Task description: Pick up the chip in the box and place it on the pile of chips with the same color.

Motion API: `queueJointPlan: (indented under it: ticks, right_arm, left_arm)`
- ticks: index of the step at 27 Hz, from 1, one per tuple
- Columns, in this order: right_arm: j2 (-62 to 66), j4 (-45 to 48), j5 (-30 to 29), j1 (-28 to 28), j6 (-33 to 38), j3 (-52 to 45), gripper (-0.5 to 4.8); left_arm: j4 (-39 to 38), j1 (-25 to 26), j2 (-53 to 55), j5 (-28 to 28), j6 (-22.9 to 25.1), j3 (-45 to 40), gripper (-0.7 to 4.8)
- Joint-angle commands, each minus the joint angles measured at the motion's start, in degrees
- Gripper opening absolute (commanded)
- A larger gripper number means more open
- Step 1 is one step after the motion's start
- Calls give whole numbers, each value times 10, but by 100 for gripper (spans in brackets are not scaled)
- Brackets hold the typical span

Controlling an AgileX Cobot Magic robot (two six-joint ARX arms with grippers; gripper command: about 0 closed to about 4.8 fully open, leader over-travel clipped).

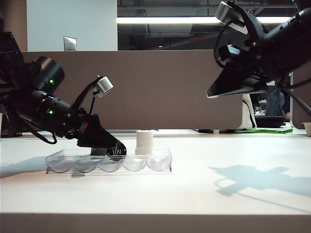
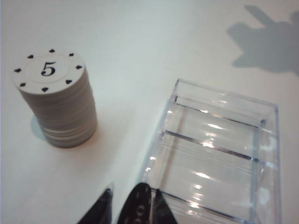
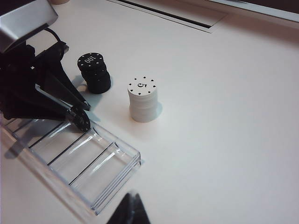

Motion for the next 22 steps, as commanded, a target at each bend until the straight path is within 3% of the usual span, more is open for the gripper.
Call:
queueJointPlan:
  ticks: [1, 16, 22]
  right_arm:
    - [-1, 6, -2, 0, -2, 3, -6]
    - [-1, 6, -2, 0, -2, 3, -6]
    - [-1, 6, -2, 0, -2, 3, -6]
  left_arm:
    - [0, -1, -3, 5, 1, 2, 114]
    - [0, -1, -3, 9, -3, 2, 75]
    - [0, -1, -3, 9, -13, 2, 15]
